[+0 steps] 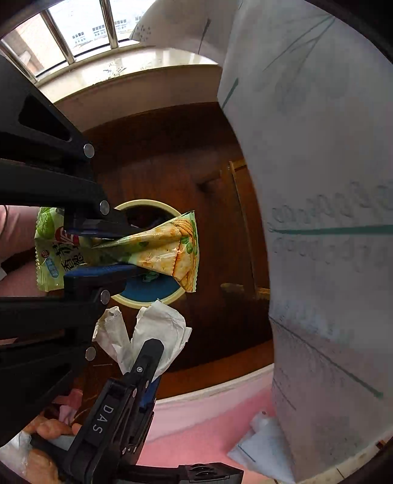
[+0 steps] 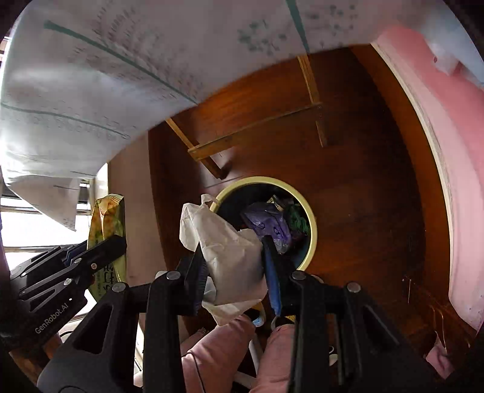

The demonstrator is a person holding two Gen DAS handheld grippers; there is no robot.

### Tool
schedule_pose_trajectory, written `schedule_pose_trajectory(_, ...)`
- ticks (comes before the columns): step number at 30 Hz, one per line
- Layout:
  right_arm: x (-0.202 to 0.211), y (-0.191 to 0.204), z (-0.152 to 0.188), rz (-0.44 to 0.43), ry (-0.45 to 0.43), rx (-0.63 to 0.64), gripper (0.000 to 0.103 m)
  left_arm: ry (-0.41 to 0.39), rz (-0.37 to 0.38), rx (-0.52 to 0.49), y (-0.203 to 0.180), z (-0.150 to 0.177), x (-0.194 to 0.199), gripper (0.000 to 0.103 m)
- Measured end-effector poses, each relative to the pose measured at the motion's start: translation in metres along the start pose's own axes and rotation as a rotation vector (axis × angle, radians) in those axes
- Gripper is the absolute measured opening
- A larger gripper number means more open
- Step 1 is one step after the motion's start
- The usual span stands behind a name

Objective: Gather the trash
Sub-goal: 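Carry the tissue and cracker packet down over the bin, then open both tools to drop the tissue and cracker packet into the bin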

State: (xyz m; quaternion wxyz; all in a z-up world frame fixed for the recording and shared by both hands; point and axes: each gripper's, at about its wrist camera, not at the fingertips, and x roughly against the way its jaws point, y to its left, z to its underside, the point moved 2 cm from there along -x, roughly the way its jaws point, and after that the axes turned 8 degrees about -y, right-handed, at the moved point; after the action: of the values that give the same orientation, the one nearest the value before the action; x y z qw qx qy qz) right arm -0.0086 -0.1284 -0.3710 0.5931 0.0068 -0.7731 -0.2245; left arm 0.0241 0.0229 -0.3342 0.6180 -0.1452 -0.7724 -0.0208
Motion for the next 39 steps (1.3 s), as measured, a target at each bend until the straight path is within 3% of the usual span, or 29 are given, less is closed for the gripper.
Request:
schedule_pose_trajectory(10,-0.095,-0.044,0.035,0.084,0.044,-0.055,0.031,0.064,0.034,-0.045,0.007,0.024,-0.085,0.017)
schedule_pose_trajectory(15,-0.118,-0.052,0.047,0.095,0.064,-0.08,0.034,0.06,0.041,-0.065,0.001,0.031,-0.095,0.047)
schedule_pose_trajectory(18,-0.127,-0.055,0.049,0.116,0.066,-0.081,0.053,0.07,0.03,-0.079,-0.002,0.035,-0.1,0.064)
schedule_pose_trajectory(20,-0.127,-0.055,0.048,0.135,0.059,-0.074,0.054,0.073,0.028,-0.078,-0.002,0.036,-0.103,0.066)
schedule_pose_trajectory(23,-0.123,-0.052,0.046,0.142,0.055,-0.064,0.056,0.061,0.01,-0.082,0.0,0.038,-0.104,0.079)
schedule_pose_trajectory(31,-0.094,-0.039,0.042,0.166,0.032,-0.049,0.059,0.026,-0.014,-0.07,0.011,0.034,-0.081,0.08)
schedule_pose_trajectory(39,-0.041,-0.018,0.036,0.149,0.003,-0.059,0.059,-0.031,-0.021,-0.066,0.009,0.02,-0.019,0.08)
